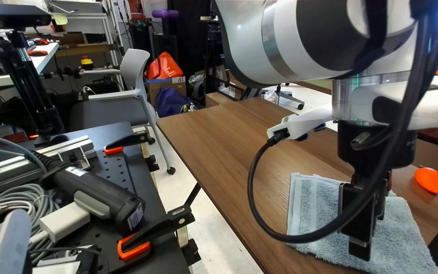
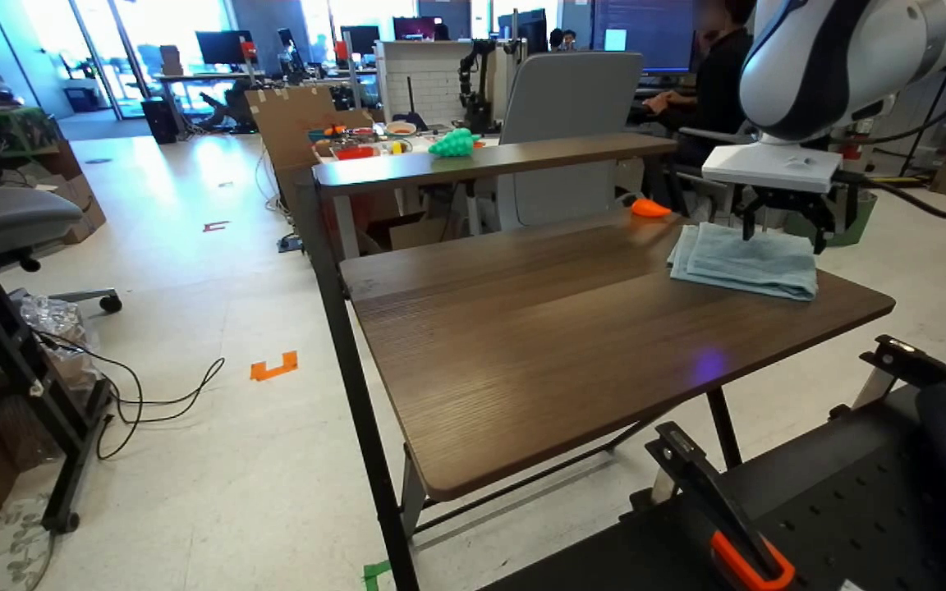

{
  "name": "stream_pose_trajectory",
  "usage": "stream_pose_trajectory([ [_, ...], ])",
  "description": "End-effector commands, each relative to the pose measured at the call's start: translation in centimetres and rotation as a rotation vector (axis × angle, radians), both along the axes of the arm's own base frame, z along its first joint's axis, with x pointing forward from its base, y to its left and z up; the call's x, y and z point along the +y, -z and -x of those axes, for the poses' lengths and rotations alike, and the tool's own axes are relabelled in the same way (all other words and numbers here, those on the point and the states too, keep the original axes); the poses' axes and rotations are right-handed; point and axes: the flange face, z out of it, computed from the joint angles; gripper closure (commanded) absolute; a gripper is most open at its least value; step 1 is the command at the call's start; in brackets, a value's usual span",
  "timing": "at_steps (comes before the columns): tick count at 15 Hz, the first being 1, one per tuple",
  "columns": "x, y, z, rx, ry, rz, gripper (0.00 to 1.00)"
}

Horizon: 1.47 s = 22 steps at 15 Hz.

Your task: Use the blue towel to wipe the table

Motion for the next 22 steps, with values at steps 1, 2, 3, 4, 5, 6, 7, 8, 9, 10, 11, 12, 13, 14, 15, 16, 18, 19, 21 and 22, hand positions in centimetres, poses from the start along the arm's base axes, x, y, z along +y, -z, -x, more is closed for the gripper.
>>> stream_pose_trajectory([
  [1,2.4,1.1,2.0,0.072,-0.098,-0.013,0.00],
  [2,3.0,1.7,2.3,0.086,-0.110,-0.012,0.00],
  [3,3.5,2.1,2.6,0.099,-0.122,-0.014,0.00],
  [4,4.0,2.5,2.6,0.116,-0.131,-0.016,0.00],
  [5,4.4,2.6,2.7,0.127,-0.135,-0.013,0.00],
  [6,4.8,2.9,2.8,0.146,-0.141,-0.019,0.00],
  [7,5.4,3.1,3.0,0.168,-0.152,-0.021,0.00],
  [8,6.0,3.6,3.3,0.192,-0.169,-0.020,0.00],
  [9,6.6,4.0,3.7,0.211,-0.185,-0.022,0.00],
  [10,7.3,4.4,4.1,0.238,-0.199,-0.021,0.00],
  [11,8.3,5.1,4.7,0.269,-0.227,-0.024,0.00],
  [12,9.2,5.6,5.3,0.291,-0.259,-0.029,0.00],
  [13,10.3,6.4,5.8,0.318,-0.301,-0.039,0.00],
  [14,11.1,6.5,6.0,0.326,-0.328,-0.040,0.00],
  [15,12.2,6.6,5.9,0.331,-0.355,-0.057,0.00],
  [16,13.1,6.5,5.8,0.337,-0.371,-0.076,0.00],
  [18,15.7,5.7,5.1,0.343,-0.397,-0.141,0.00],
  [19,17.2,5.0,4.9,0.372,-0.410,-0.173,0.00],
  [21,20.7,4.7,4.6,0.399,-0.407,-0.243,0.00],
  [22,22.5,4.9,4.8,0.406,-0.400,-0.261,0.00],
])
